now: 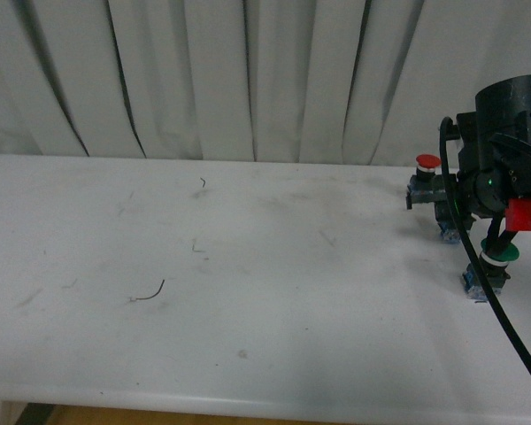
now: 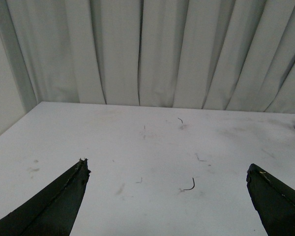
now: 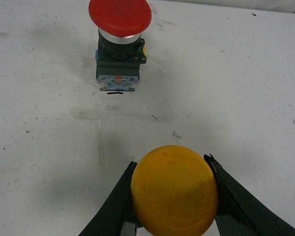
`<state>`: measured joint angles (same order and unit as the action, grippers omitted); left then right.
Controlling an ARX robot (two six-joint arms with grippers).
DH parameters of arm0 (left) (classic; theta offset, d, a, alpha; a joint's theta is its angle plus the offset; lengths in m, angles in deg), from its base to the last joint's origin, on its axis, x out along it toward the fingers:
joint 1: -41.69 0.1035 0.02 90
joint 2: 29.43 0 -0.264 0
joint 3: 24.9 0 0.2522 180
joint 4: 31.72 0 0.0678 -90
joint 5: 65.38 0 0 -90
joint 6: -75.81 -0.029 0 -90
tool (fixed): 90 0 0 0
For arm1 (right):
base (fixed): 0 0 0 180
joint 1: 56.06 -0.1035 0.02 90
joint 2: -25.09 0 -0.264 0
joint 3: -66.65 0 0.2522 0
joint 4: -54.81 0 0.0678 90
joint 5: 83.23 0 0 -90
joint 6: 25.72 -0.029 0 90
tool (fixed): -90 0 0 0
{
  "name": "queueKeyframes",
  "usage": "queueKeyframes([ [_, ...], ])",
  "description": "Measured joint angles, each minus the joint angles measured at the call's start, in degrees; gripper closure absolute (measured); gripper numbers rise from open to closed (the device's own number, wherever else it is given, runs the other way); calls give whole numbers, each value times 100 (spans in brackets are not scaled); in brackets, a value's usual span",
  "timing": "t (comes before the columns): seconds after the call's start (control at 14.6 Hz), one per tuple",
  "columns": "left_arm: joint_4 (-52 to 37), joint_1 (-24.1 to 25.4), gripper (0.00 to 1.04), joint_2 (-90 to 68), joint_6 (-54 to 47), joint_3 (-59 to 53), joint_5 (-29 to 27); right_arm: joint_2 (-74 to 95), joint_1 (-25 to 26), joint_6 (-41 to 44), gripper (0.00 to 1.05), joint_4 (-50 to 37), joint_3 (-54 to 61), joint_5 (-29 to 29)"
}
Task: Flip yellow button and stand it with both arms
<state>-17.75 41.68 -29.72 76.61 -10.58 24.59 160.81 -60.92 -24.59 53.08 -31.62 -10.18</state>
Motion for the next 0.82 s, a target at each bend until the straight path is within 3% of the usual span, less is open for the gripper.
queueKeyframes([
  [0.55, 0, 0, 7, 0, 0, 0, 0, 72, -39, 35, 67, -44, 0, 48],
  [0.82, 0, 0, 7, 0, 2, 0, 0, 81, -39, 44, 21, -68, 0, 70],
])
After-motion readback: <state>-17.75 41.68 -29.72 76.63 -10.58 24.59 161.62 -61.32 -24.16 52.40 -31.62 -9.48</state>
